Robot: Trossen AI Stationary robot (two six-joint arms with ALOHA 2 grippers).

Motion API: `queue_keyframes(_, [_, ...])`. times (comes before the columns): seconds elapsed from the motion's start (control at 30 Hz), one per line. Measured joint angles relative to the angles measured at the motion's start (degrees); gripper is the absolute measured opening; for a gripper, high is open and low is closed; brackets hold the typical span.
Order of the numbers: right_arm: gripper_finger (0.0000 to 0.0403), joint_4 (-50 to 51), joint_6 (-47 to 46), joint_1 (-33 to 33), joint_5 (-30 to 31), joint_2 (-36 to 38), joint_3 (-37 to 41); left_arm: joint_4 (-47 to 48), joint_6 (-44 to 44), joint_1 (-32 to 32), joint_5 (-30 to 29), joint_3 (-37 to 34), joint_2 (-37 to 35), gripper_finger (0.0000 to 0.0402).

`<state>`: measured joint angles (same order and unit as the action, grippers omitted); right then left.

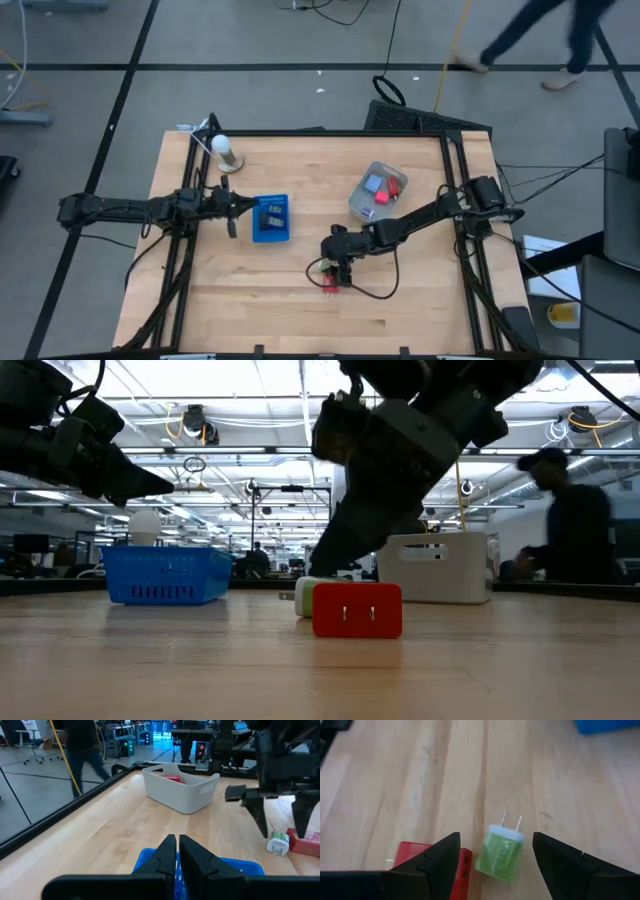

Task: Pick & Place Office items
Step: Put the green charger adapter into the gray bin

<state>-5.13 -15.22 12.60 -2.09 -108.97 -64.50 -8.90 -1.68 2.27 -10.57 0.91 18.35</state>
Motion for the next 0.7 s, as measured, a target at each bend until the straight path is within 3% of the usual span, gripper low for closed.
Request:
queue_keyframes(0.33, [0.0242,-0.58,-1.72,-1.98,-5.56,-2.62,-0.07,-0.03,-0.01,0.01,-0.01,0.0,0.02,0.0026])
queue_keyframes(0.7, [0.0235,4.15,5.35,-6.36,-5.92,-2.5,-0.01,0.19,0.54,-0.01,-0.04,0.0,0.02,0.0026])
